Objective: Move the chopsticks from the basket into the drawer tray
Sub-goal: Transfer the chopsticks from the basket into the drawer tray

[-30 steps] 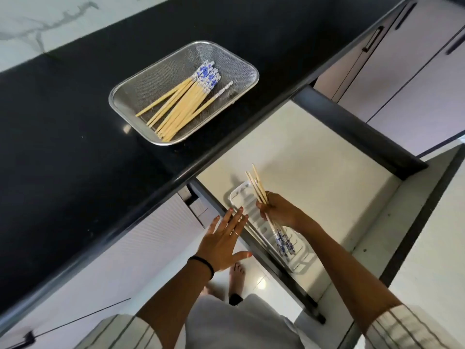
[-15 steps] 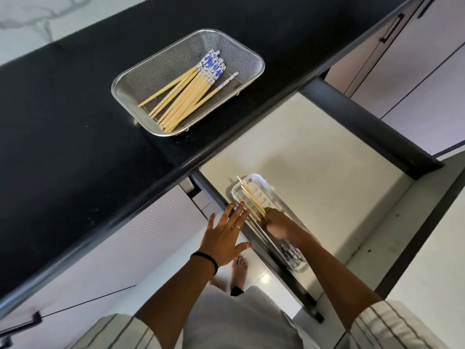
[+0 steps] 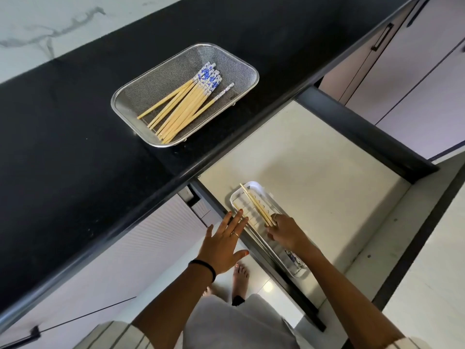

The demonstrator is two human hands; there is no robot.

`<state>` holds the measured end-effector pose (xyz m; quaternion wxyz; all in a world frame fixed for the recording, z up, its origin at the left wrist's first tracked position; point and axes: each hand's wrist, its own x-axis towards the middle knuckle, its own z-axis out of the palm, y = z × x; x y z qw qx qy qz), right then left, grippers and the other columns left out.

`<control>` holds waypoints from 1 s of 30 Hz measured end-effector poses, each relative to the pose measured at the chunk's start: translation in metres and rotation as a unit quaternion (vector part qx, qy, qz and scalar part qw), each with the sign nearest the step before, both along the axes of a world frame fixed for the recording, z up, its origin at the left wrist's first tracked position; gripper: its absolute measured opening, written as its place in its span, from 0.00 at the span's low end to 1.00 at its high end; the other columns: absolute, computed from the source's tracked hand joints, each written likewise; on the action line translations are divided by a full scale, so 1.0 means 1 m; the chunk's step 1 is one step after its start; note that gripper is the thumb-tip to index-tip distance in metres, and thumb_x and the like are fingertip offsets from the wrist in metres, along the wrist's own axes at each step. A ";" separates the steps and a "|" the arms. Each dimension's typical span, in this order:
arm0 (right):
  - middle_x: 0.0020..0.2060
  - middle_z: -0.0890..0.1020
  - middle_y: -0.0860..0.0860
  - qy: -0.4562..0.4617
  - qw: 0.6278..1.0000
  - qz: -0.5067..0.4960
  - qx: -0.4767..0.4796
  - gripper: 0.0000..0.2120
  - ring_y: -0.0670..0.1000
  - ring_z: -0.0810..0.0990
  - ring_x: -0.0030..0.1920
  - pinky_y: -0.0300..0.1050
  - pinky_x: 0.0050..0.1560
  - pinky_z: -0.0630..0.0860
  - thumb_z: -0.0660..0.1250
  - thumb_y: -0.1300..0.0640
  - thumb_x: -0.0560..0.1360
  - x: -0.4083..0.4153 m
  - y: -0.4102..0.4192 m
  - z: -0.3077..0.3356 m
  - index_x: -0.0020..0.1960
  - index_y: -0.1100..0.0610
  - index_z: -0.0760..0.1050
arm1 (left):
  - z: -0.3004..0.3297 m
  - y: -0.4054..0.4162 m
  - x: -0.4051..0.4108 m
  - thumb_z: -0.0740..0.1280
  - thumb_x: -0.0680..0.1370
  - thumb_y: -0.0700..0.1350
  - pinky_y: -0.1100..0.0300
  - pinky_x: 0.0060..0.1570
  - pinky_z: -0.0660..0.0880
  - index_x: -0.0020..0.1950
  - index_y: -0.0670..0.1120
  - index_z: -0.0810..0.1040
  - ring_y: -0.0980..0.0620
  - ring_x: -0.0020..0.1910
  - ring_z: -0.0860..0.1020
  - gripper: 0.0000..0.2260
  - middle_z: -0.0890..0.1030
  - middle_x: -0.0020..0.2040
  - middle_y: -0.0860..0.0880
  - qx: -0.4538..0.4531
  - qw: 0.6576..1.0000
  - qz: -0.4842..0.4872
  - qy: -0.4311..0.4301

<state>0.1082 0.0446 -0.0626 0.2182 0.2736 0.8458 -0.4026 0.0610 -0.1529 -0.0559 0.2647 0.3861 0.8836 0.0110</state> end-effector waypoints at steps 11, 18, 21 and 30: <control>0.52 0.83 0.57 -0.031 0.993 0.060 0.095 0.18 0.56 0.82 0.48 0.54 0.52 0.80 0.60 0.51 0.78 0.009 -0.002 0.004 0.66 0.54 0.72 | 0.003 -0.002 -0.004 0.53 0.78 0.64 0.40 0.74 0.49 0.76 0.54 0.36 0.49 0.77 0.38 0.36 0.36 0.78 0.52 -0.011 1.000 -0.017 -0.003; 0.45 0.82 0.54 -0.003 0.998 0.026 0.057 0.09 0.54 0.82 0.41 0.52 0.46 0.82 0.62 0.56 0.77 0.012 0.002 0.005 0.51 0.58 0.78 | 0.000 -0.003 -0.005 0.53 0.78 0.64 0.40 0.74 0.50 0.76 0.55 0.36 0.49 0.78 0.38 0.36 0.36 0.78 0.52 -0.009 1.000 -0.023 0.002; 0.46 0.83 0.53 -0.006 0.996 0.050 0.068 0.07 0.54 0.83 0.47 0.50 0.49 0.81 0.64 0.56 0.77 0.010 0.002 0.003 0.51 0.58 0.78 | -0.001 -0.004 -0.006 0.53 0.78 0.65 0.41 0.74 0.51 0.76 0.55 0.36 0.49 0.78 0.38 0.36 0.36 0.78 0.52 -0.011 1.000 -0.026 0.004; 0.59 0.79 0.54 0.066 0.988 0.068 0.122 0.14 0.54 0.80 0.57 0.51 0.56 0.80 0.57 0.49 0.81 0.023 -0.005 0.007 0.61 0.55 0.74 | -0.004 -0.004 -0.005 0.54 0.78 0.64 0.42 0.74 0.49 0.76 0.55 0.36 0.50 0.77 0.37 0.35 0.36 0.78 0.53 -0.004 1.000 -0.019 -0.002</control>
